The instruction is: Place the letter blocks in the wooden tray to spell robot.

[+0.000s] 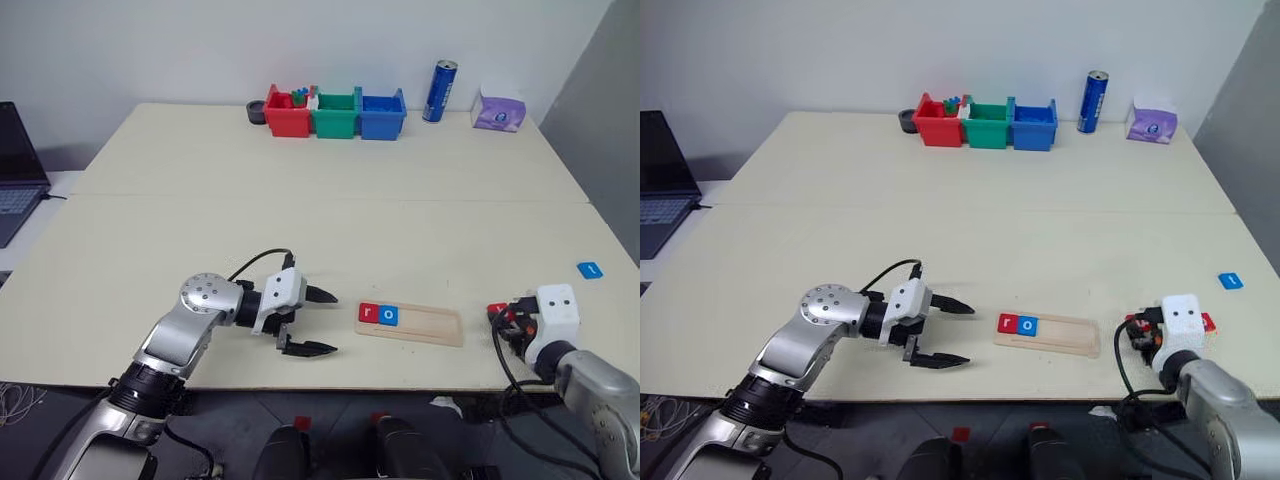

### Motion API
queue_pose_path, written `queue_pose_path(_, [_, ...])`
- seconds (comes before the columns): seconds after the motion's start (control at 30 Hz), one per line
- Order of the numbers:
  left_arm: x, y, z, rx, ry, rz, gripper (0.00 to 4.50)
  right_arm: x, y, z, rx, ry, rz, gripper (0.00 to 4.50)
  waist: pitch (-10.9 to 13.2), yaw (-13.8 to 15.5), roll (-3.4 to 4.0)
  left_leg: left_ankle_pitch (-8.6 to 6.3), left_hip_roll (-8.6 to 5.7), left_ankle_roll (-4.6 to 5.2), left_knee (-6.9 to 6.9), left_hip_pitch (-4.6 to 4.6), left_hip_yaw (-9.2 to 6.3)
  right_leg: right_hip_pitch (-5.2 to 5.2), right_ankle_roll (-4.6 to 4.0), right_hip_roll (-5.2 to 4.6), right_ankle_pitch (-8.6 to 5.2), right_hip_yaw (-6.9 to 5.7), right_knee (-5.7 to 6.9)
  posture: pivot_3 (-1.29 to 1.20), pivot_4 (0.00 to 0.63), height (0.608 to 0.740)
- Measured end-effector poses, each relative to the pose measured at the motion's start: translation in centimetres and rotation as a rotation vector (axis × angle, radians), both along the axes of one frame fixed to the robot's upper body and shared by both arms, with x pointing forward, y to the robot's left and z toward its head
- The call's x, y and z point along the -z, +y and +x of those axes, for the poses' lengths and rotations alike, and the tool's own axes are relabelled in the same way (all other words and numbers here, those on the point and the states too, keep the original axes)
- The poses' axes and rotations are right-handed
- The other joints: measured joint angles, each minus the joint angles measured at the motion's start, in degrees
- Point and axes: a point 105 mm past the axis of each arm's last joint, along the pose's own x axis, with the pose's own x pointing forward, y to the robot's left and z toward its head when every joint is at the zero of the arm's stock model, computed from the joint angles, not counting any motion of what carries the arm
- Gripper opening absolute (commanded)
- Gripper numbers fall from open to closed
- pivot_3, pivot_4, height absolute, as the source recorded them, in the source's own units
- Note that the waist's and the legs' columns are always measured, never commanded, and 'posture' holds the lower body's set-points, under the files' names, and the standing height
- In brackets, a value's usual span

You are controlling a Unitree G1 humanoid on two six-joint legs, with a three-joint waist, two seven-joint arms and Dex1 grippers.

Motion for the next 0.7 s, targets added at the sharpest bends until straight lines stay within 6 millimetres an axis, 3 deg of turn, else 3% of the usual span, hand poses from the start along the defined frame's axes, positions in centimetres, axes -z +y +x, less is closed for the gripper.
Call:
queue_pose_path(0.17, [0.4, 0.0, 0.3, 0.007, -0.004, 0.019, 4.5, 0.8, 1.8, -1.4, 0.073, 0.022, 0.053, 1.46, -0.02, -0.1, 0.03, 0.0, 0.01, 0.0, -0.01, 0.01, 0.01, -0.01, -0.01, 0.03, 0.0, 0.01, 0.0, 0.0, 0.15, 0.74])
queue_pose_path(0.3, [0.5, -0.2, 0.4, 0.014, -0.011, 0.02, 4.5, 1.0, 1.9, -1.5, 0.133, 0.011, 0.072, 1.46, -0.03, -0.01, 0.01, 0.0, 0.01, 0.0, -0.01, 0.0, 0.03, -0.01, -0.01, 0.01, 0.0, 0.0, -0.01, 0.0, 0.15, 0.74])
queue_pose_path(0.6, [0.4, -0.5, 0.5, 0.016, -0.017, 0.011, 4.5, -0.2, 0.8, -0.7, 0.224, -0.058, 0.142, 4.46, -0.03, -0.01, 0.03, 0.0, 0.0, 0.0, -0.02, -0.01, 0.02, -0.02, -0.01, 0.0, 0.0, 0.0, -0.02, 0.0, 0.15, 0.74])
queue_pose_path(0.7, [0.4, -0.6, 0.5, 0.013, -0.018, 0.008, 4.5, -2.4, 0.3, -0.1, 0.16, -0.111, 0.095, 4.46, -0.01, -0.01, 0.05, 0.0, -0.03, 0.0, -0.02, 0.0, 0.03, -0.03, 0.0, 0.01, 0.0, -0.01, -0.02, 0.0, 0.15, 0.74])
